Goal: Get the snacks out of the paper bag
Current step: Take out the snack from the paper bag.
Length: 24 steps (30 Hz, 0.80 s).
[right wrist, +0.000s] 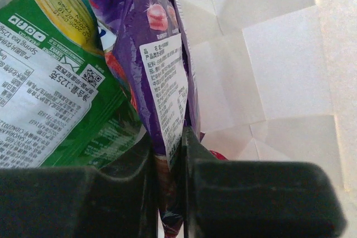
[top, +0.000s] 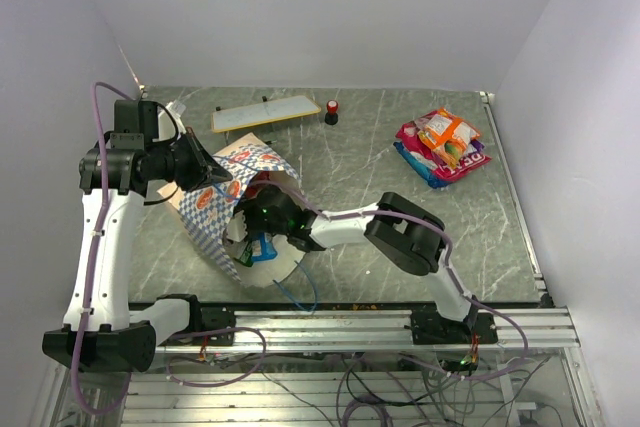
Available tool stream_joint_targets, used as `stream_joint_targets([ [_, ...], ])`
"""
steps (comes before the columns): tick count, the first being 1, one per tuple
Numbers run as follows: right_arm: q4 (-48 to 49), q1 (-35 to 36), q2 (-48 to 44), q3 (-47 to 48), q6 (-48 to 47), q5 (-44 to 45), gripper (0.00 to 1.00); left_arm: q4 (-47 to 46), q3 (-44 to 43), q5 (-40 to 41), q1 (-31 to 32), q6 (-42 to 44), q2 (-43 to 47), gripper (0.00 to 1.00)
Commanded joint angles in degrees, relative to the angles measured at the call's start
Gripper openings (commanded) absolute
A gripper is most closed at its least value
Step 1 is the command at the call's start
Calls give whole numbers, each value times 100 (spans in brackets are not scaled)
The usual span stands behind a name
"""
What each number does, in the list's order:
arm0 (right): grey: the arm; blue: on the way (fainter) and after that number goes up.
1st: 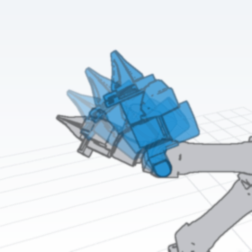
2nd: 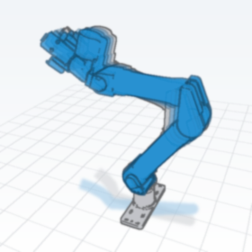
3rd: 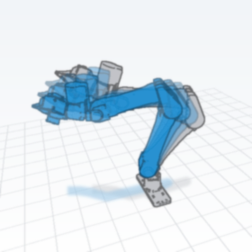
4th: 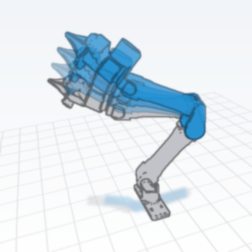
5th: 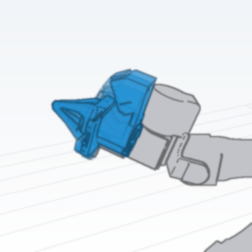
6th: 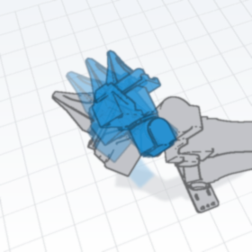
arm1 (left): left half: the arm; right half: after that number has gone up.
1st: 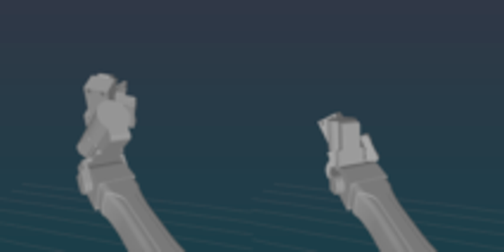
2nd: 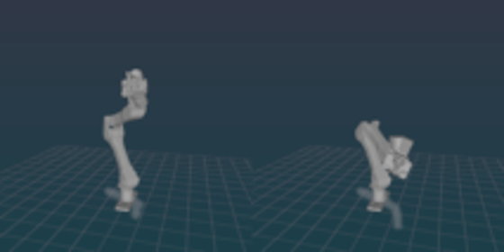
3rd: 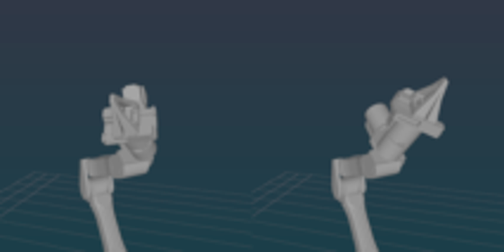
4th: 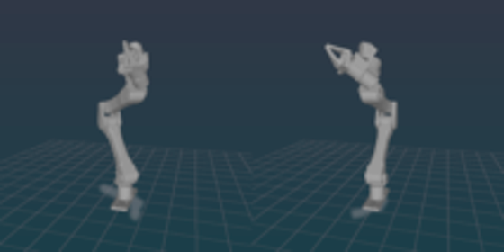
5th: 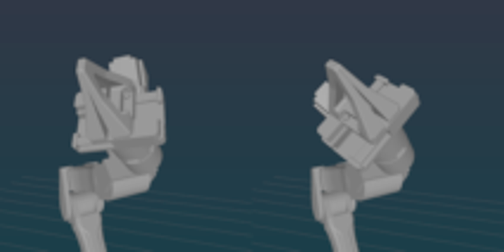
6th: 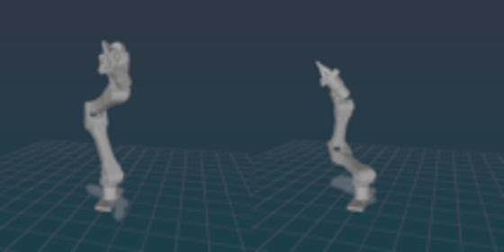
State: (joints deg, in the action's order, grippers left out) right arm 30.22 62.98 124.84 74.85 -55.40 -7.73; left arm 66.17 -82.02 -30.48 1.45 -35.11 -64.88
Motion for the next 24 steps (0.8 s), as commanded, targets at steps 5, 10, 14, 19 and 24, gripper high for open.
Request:
stream_joint_targets([
  [5, -106, 7, -1061, -434, 372, -41, 0, -312, 147, 160, 29, -194, 217, 7],
  [10, -248, 6, -1768, -881, 630, 19, 0, -283, -85, 302, 30, -167, 143, 7],
  [14, -484, 10, -2424, -1320, 1081, 38, 0, -364, -99, 254, 25, -245, 102, 7],
  [19, -1283, 3, -3258, -1710, 1749, -265, 0, -528, -119, 283, 22, -283, -2, 7],
  [24, -2333, -3, -4162, -2190, 2293, -645, 0, -776, -16, 235, 25, -386, -86, 7],
])
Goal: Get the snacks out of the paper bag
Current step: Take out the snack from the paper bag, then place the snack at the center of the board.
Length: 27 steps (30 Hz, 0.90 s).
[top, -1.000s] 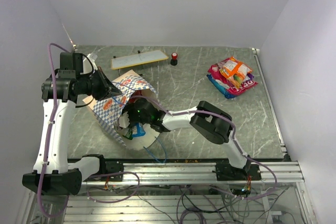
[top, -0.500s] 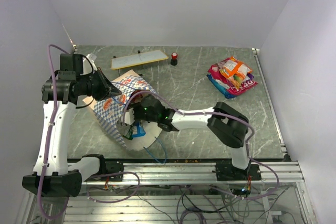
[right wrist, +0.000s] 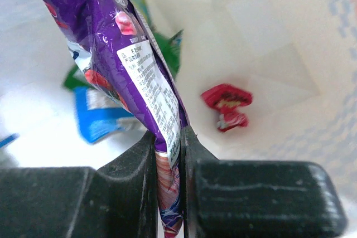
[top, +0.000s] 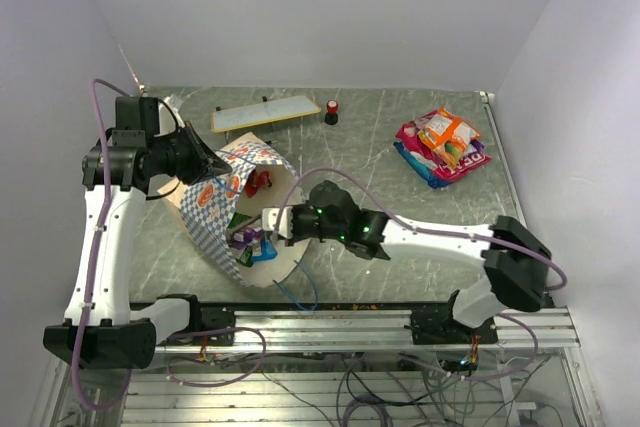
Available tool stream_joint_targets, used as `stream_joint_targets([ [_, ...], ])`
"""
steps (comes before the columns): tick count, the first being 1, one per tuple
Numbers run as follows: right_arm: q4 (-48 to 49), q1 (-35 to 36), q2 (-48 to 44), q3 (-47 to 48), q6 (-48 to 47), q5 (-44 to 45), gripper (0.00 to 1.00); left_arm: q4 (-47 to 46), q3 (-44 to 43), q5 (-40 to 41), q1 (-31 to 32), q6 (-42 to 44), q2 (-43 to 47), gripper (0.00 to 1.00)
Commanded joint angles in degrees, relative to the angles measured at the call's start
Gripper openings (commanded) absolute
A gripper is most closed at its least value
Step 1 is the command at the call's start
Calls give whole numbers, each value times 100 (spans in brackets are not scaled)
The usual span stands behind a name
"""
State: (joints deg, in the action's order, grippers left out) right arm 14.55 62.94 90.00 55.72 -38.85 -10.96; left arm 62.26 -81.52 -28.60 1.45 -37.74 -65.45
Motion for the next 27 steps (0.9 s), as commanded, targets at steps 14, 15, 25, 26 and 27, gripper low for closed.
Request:
stream_joint_targets([
  [14, -3611, -1501, -3112, 750, 752, -1496, 0, -762, 220, 97, 25, -344, -127, 7],
  [15, -3574, -1562, -3211, 823, 801, -1191, 0, -800, 237, 67, 30, -363, -133, 7],
  [25, -1859, -2241, -3179, 635, 1593, 2991, 0, -724, 181, 109, 27, -396, -138, 7],
  [26, -1980, -2438, -3005, 713, 1856, 3195, 0, -712, 172, 120, 30, -404, -123, 7],
  [27, -2252, -2629, -2773, 854, 2075, 3277, 0, -707, 164, 125, 23, -409, -109, 7],
])
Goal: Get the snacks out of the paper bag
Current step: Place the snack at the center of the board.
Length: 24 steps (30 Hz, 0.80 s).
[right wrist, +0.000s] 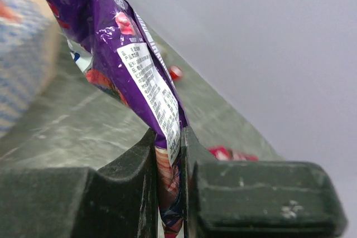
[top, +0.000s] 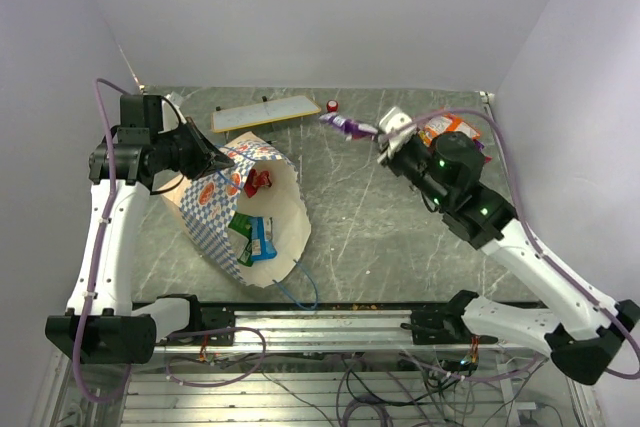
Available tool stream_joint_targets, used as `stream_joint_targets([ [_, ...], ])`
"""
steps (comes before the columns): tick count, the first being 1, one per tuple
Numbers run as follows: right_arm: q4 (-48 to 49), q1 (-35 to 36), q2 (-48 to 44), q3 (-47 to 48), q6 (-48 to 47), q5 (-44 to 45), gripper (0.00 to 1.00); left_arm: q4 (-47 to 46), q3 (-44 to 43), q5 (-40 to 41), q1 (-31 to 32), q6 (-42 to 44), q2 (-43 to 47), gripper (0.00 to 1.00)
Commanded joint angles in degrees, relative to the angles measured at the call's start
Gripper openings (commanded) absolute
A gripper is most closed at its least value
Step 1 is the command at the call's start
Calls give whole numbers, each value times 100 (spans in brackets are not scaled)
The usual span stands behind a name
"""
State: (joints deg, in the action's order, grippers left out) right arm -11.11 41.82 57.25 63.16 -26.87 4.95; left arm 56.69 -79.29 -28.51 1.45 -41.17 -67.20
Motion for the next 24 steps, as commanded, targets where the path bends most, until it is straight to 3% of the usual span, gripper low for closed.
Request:
stream_joint_targets([
  [1, -35, -666, 783, 288, 1111, 1708, 0, -134, -56, 118, 26, -78, 86, 7],
  [8, -1942, -1215, 2764, 1173, 2424, 1874, 0, -108, -13, 132, 26, -164, 240, 7],
  [17, -1488, -1259, 3867, 713, 2481, 3391, 0, 16, 100, 98, 29, -282, 457, 7],
  [24, -1142, -1321, 4370, 460, 2462, 3433, 0, 138, 115, 142, 25, -293, 619, 7],
])
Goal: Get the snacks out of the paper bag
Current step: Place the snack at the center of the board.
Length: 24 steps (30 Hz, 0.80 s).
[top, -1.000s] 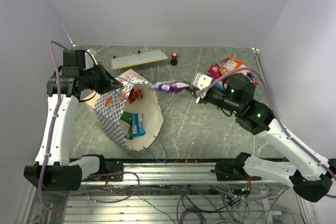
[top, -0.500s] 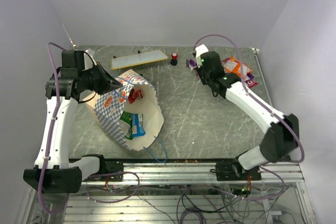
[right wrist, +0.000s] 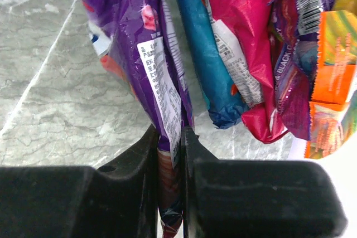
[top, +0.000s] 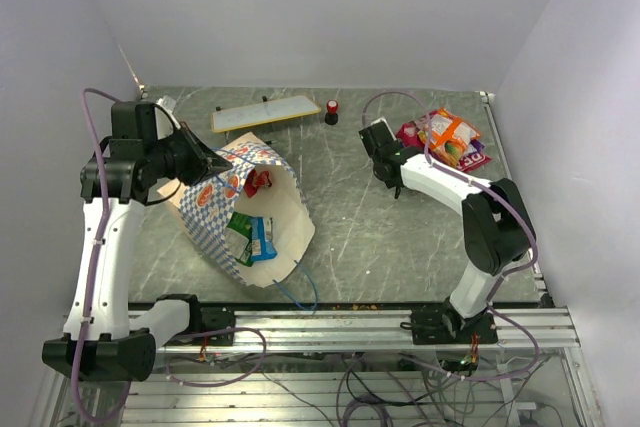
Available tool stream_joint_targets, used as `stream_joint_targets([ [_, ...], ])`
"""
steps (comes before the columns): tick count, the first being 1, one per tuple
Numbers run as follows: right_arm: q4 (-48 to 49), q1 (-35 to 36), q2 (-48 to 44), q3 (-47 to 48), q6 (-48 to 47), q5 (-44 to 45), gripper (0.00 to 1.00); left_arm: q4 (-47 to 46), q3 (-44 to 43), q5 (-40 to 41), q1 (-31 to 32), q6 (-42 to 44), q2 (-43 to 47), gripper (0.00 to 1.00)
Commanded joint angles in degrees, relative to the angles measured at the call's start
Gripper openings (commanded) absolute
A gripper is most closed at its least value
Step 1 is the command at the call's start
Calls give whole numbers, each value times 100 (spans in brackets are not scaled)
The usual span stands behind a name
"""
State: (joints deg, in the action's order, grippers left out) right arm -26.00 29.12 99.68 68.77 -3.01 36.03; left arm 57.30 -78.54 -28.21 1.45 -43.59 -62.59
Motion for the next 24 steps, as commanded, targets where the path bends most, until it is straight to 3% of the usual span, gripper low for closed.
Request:
stream_joint_targets([
  [1, 319, -50, 176, -106, 123, 309, 0, 98, 41, 121, 28, -55, 171, 7],
  [7, 28, -54, 238, -171, 364, -392, 3, 116, 112, 119, 27, -99, 274, 7],
  [11, -184, -49, 152, -249, 647, -1862, 45, 110, 99, 108, 23, -115, 267, 7],
  [15, -273, -51, -29, -150, 705, -3083, 70, 186, -20, 85, 27, -33, 156, 7],
  [19, -153, -42, -628, -47, 645, -2955, 79, 208, -10, 46, 23, 74, 90, 7],
  [24, -31, 43, -1235, 74, 75, -2910, 80, 110, 138, -53, 22, 116, 78, 7],
])
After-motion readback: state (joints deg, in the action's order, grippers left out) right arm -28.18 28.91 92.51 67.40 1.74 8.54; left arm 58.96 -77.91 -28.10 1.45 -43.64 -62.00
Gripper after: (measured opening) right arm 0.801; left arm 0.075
